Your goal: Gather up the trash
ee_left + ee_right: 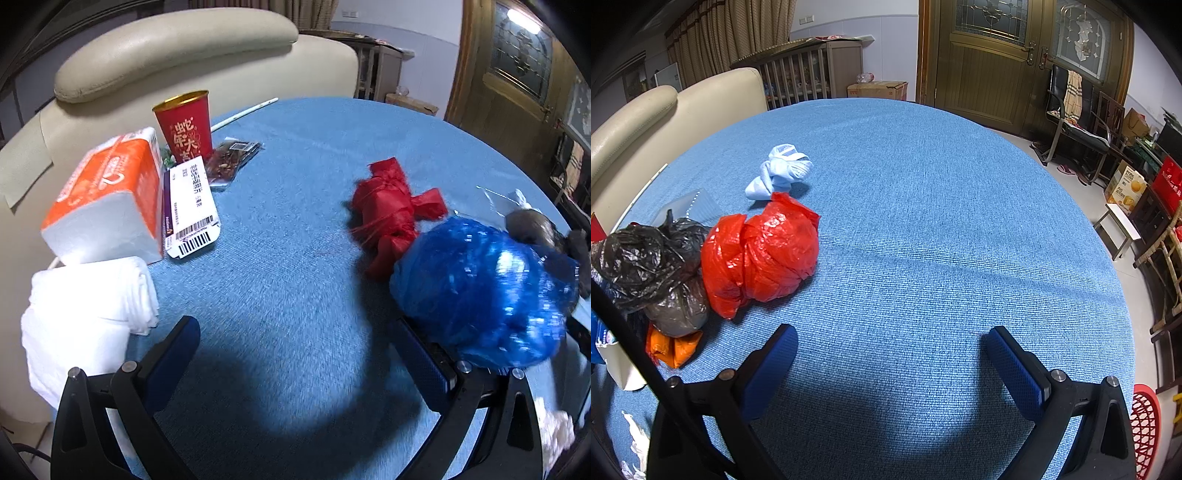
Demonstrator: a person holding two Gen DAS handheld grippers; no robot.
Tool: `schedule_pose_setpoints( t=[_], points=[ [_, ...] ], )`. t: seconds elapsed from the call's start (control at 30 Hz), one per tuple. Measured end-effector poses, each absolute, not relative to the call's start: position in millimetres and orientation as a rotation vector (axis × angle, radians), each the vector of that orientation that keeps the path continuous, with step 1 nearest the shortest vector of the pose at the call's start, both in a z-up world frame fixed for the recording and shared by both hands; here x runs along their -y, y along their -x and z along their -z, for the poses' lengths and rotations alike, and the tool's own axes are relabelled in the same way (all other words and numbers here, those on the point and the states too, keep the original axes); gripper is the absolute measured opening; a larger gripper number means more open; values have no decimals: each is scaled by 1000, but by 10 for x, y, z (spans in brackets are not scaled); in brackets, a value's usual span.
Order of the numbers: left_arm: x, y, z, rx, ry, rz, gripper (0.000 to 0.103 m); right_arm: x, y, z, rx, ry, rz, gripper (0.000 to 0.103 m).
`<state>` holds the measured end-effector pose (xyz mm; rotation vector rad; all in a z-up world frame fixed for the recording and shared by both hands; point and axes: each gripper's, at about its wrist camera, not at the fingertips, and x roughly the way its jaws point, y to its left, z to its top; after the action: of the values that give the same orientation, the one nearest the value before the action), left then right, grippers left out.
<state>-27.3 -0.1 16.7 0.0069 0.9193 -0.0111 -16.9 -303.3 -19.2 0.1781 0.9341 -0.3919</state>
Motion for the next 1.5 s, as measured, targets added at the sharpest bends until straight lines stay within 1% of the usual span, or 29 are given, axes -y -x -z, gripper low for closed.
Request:
schedule_pose_setpoints(
  t=[0.43,0.57,0.67,0.9,1.1,1.5],
  points=[
    [-43,832,-744,-813,25,64,103,3056,192,123,-943,-161,374,103],
    [-21,961,-871,-800,39,89,103,2900,545,-302,-799,-107,381,103],
    [21,1062,-937,-798,47,107,103,2790,799,-581,-751,-107,344,103],
    [156,1307,-1008,-788,35,151,103,2498,1383,-864,-669,-109,278,103],
    [211,1435,-1021,-789,22,168,103,2310,1645,-864,-654,-121,265,103],
    [296,1538,-1014,-794,3,191,103,2223,1741,-843,-660,-120,254,103]
  ],
)
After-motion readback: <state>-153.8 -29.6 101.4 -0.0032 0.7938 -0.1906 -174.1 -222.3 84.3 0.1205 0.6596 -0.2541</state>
